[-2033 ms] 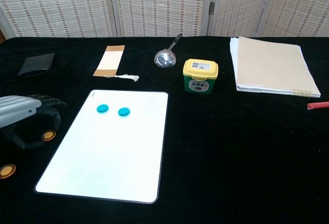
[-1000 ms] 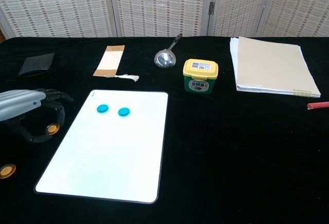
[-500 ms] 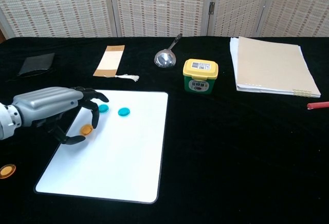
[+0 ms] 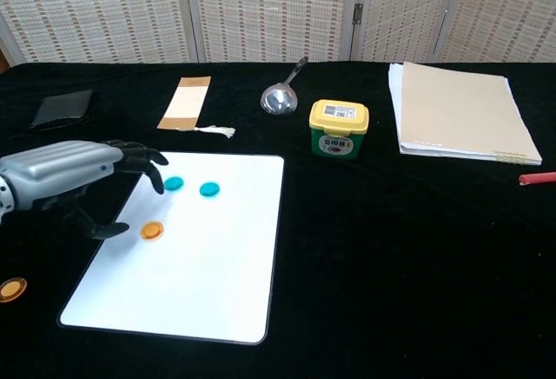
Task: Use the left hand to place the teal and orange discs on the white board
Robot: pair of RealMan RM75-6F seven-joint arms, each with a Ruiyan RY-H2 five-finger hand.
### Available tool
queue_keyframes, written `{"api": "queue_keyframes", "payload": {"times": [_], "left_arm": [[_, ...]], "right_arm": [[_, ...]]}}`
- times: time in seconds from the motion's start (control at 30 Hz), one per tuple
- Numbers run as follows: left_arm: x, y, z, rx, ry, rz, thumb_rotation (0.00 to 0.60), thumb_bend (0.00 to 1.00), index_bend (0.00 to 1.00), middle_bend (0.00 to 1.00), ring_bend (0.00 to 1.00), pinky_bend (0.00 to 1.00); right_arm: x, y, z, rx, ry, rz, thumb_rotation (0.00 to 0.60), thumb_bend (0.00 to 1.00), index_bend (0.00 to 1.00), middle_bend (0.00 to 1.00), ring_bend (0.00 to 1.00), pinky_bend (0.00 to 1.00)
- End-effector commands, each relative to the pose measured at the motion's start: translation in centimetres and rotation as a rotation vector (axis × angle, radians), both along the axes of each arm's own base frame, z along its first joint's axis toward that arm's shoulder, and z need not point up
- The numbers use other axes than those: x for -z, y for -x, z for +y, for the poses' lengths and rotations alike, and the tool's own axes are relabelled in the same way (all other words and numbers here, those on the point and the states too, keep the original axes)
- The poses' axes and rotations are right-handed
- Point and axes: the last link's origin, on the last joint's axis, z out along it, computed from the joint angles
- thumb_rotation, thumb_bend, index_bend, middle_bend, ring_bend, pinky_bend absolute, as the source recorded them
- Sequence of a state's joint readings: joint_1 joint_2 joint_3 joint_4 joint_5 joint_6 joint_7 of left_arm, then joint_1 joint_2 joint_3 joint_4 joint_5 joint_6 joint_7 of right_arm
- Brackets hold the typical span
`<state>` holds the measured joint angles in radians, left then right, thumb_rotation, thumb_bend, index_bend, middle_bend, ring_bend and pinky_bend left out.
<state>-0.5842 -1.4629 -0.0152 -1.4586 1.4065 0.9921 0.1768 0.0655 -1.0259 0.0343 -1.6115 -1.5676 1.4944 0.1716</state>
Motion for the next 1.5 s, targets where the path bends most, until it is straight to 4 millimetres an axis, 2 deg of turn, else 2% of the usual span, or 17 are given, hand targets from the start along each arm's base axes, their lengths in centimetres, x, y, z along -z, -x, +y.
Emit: {"api": "queue_keyframes", "payload": {"times": [0.03,0.23,0.53,1.0,1.5], "left_arm": [[-1.4,1.4,-0.9,-0.012,-0.016,0.017,0.600,0.40,0.38,0.12,0.00,0.00],[-3.3,4.3,-2.8,-0.049,-0.038,0.045,0.600,0.40,0.41,0.12,0.00,0.00],[-4.2,7.2,-5.8,-0.100,-0.044,0.057,0.600,0.40,0.42,0.12,0.00,0.00],[-4.0,8.9,-9.1,-0.141,-0.028,0.058,0.600,0.40,0.43,0.12,0.00,0.00],[-2.5,9.5,-9.2,-0.150,-0.008,0.069,0.600,0.40,0.44,0.12,0.00,0.00]], "right_arm": [[0.1,-0.2,-0.1,-0.006,-0.005,0.001,0.600,0.53,0.00,0.00,0.00,0.00],[0.4,-0.5,-0.4,-0.018,-0.018,0.000,0.600,0.53,0.00,0.00,0.00,0.00],[0.7,-0.8,-0.8,-0.030,-0.033,0.002,0.600,0.53,0.00,0.00,0.00,0.00],[1.0,-0.9,-1.3,-0.037,-0.046,0.004,0.600,0.53,0.00,0.00,0.00,0.00],[0.9,-1.2,-1.1,-0.037,-0.038,0.010,0.600,0.53,0.00,0.00,0.00,0.00]]}}
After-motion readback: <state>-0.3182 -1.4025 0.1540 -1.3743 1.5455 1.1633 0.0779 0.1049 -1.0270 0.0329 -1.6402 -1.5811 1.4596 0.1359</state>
